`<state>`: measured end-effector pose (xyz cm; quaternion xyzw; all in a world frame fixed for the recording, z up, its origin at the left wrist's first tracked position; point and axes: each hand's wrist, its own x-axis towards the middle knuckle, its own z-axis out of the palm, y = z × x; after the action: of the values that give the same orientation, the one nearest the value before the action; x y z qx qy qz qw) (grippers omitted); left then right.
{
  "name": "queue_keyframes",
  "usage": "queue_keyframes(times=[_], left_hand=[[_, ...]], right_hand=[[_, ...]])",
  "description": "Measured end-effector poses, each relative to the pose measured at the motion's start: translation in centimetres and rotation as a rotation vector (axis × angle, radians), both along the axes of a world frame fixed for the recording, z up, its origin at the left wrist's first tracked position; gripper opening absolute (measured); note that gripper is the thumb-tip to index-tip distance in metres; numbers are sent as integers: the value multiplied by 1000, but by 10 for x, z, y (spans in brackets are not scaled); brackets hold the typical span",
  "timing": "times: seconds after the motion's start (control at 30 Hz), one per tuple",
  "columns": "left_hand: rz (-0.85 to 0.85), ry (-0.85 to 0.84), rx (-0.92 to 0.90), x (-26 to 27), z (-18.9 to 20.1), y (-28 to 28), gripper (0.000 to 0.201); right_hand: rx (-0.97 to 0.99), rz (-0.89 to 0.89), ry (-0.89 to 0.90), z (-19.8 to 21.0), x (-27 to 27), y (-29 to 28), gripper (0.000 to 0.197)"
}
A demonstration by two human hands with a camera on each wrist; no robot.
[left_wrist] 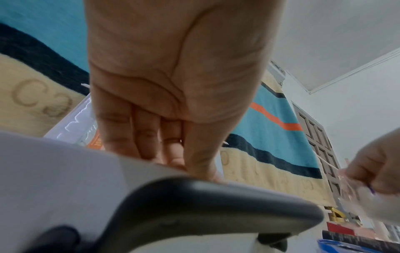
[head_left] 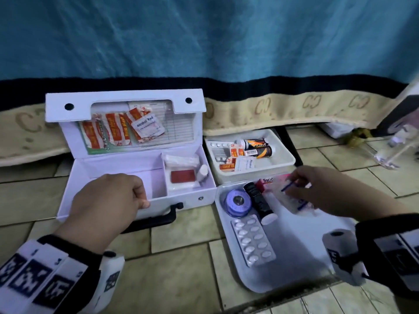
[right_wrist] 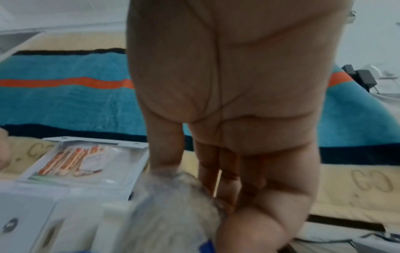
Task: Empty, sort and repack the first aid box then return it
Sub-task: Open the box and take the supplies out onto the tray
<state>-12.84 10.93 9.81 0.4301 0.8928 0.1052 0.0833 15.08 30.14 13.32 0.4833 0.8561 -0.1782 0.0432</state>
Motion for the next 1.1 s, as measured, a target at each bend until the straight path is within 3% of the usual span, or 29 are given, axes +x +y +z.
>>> queue_keyframes(times=[0.17, 0.27, 0.33, 0.43, 0.57, 0.73, 0.87, 0.97, 1.1], left_hand=[[12, -39, 3, -1, 1, 0, 22], [15, -44, 11, -1, 0, 0, 21], [14, -42, 14, -1, 0, 1, 21], [13, -33, 10, -1, 0, 0, 21], [11, -52, 25, -1, 0, 1, 18], [13, -71, 55, -1, 0, -2, 18], [10, -66, 60, 0, -1, -3, 17], [13, -56, 65, 0, -1, -4, 19], [20, -53, 63, -2, -2, -4, 21]], right_hand=[[-25, -69, -80, -26, 1, -2, 41], [-61, -42, -145, -24, -5, -2, 44], [22, -45, -173, -17, -12, -3, 49], [152, -2, -6, -1, -38, -10, 38], [187, 212, 215, 1, -93, -29, 23], [290, 441, 45, -21, -142, -44, 32], [361, 487, -64, -30, -150, -40, 31], [333, 478, 94, -20, -141, -37, 26], [207, 282, 421, 19, -97, -43, 14]])
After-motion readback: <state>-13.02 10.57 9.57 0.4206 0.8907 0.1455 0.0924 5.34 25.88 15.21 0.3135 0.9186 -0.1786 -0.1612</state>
